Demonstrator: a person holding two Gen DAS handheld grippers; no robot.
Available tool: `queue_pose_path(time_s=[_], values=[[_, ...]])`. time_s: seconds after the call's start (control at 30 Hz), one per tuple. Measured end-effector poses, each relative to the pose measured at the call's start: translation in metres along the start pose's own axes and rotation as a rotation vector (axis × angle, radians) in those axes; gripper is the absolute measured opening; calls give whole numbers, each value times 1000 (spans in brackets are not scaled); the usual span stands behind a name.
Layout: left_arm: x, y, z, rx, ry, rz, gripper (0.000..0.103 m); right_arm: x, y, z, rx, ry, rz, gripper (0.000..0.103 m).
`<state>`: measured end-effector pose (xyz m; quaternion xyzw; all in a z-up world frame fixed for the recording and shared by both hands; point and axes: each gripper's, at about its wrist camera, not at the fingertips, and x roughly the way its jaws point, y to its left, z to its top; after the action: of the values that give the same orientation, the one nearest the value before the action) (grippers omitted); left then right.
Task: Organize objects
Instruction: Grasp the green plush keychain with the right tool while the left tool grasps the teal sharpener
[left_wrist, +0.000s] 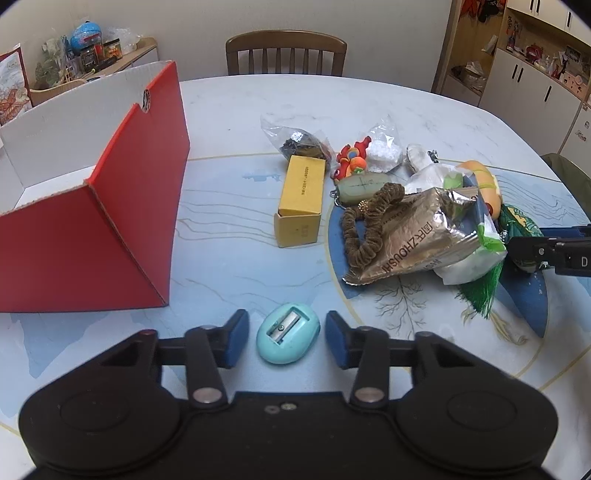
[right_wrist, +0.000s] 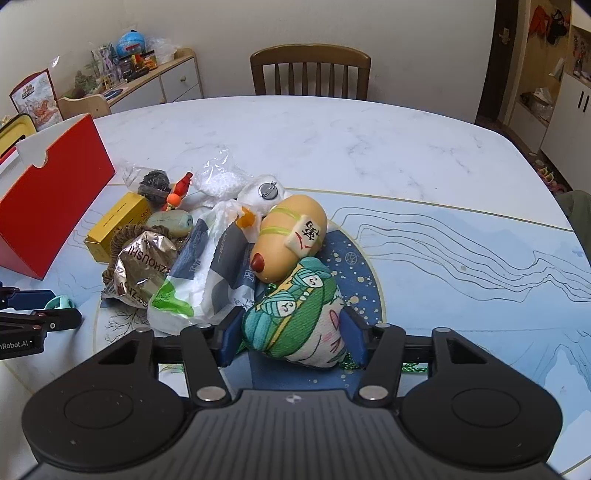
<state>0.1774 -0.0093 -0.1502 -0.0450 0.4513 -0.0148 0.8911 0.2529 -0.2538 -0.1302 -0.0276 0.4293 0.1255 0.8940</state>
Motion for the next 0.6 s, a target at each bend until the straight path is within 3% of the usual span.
queue_pose_path(time_s=[0.33,0.6], values=[[-7,3,-2,-27,-10,15,35,-10,1,-2,16,-10,-4,47],[-33,2,3,-80,-34,-10,35,-47,8,2,5,-66,25,46]])
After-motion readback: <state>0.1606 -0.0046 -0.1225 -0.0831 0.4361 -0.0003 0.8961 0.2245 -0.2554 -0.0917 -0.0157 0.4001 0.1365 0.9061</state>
